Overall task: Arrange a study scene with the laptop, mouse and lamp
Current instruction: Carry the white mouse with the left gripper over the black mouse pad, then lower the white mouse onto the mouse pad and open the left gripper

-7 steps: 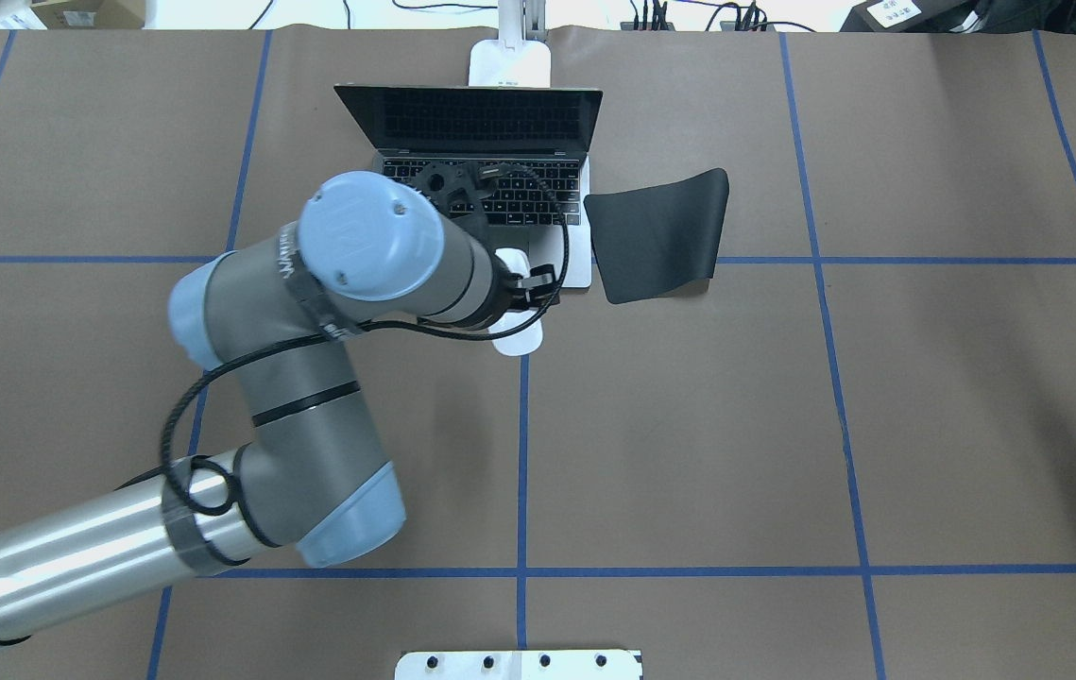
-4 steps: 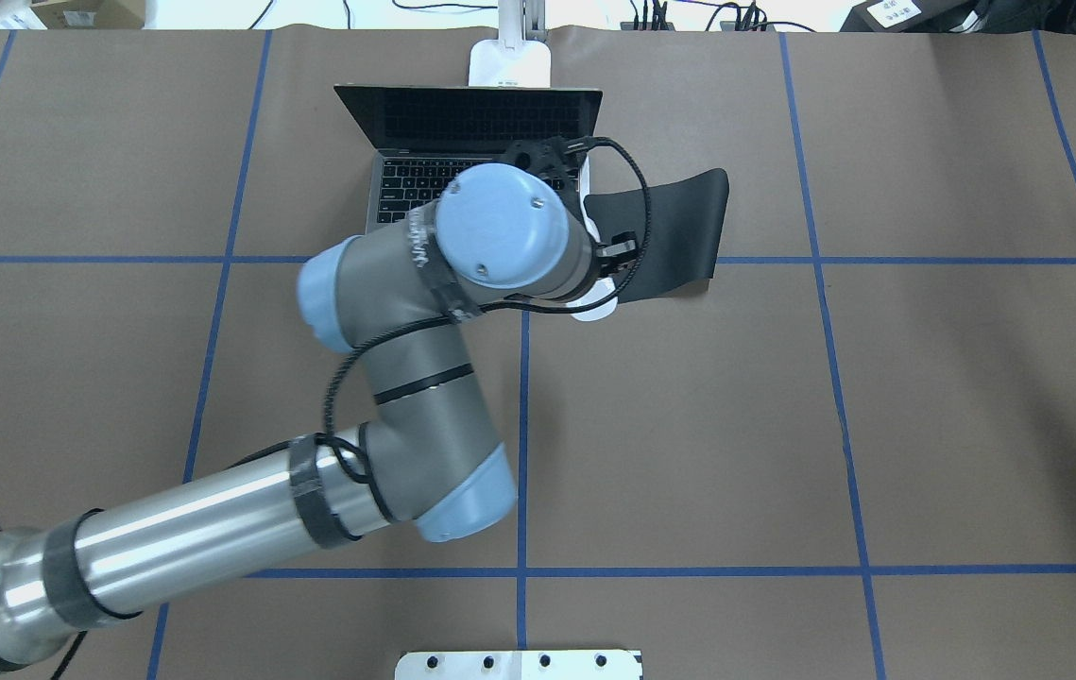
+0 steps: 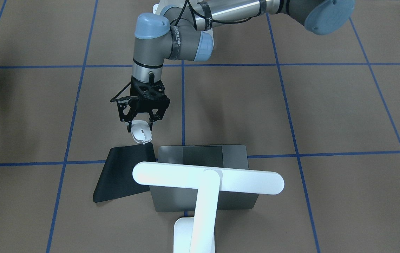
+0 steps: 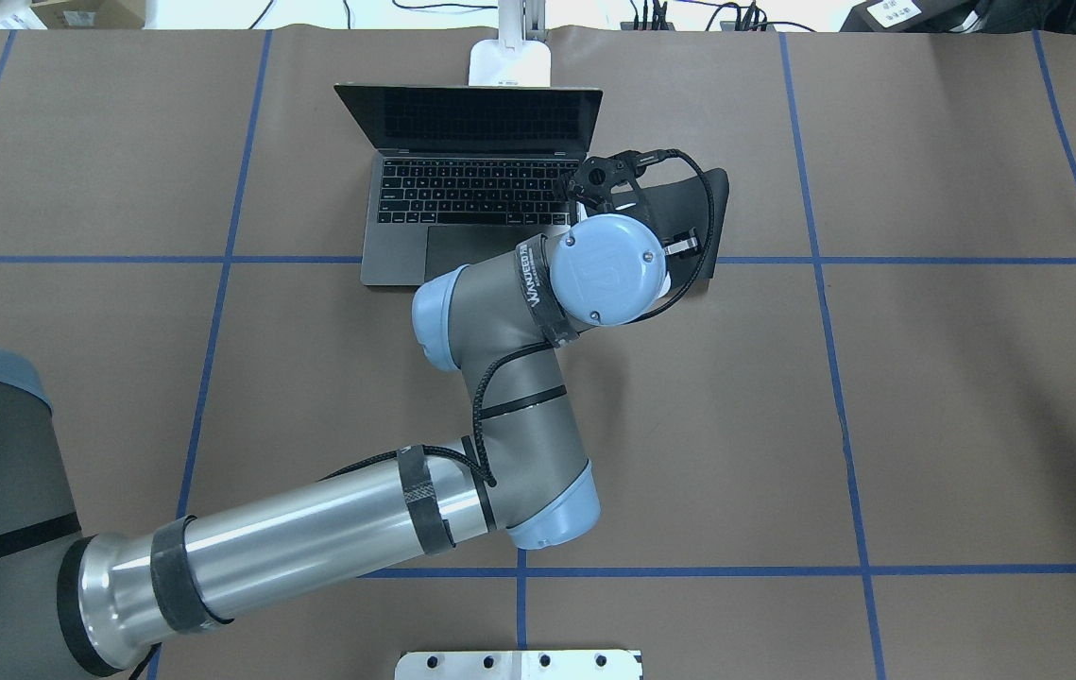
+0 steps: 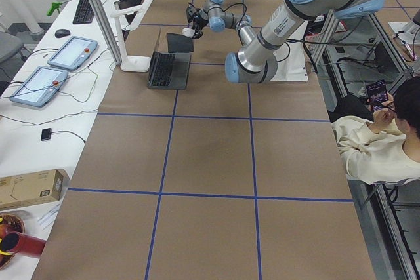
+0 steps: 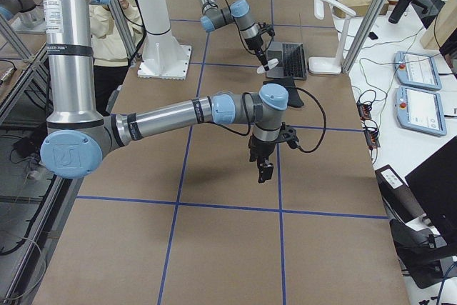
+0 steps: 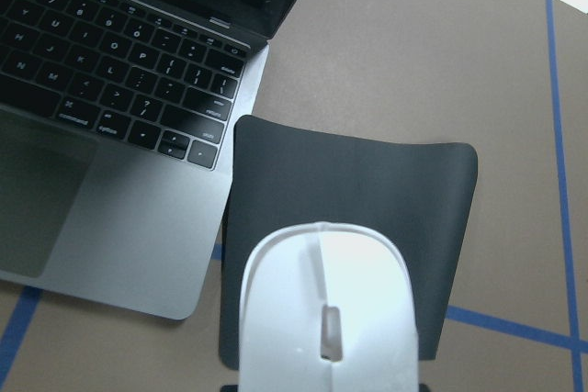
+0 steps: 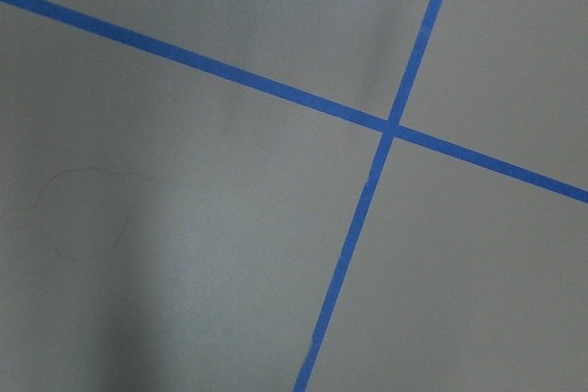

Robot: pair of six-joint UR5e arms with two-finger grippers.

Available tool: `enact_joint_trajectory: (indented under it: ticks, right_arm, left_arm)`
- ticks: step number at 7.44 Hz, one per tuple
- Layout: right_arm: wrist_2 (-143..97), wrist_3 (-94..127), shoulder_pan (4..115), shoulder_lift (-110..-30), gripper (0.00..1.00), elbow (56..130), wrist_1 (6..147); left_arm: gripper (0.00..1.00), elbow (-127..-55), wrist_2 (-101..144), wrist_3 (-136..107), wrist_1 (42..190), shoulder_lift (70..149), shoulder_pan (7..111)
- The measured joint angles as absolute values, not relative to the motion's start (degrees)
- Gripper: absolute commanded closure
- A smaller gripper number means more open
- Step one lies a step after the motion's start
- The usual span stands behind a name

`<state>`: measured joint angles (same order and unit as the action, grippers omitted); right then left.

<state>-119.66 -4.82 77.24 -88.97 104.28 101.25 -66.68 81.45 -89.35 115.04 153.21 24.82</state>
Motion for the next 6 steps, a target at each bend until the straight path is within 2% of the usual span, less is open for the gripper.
enact_joint_trajectory:
  ticks: [4, 5, 6]
  right_arm:
    - [-118.94, -4.73, 77.29, -88.86, 0.0, 104.62, 101.25]
    - [-118.97, -4.69, 77.3, -88.87, 0.0, 104.7, 101.25]
    - [-118.99, -4.67, 77.29, -88.93, 0.0, 104.73, 101.25]
  left_arm:
    - [0.79, -57.62, 69.92, -89.53, 120.91, 155.43, 21.4]
    - [0.46, -56.38, 68.29, -89.55, 121.69, 155.48, 20.54]
    - [0.22, -55.34, 67.25, -89.55, 122.38, 155.6, 20.06]
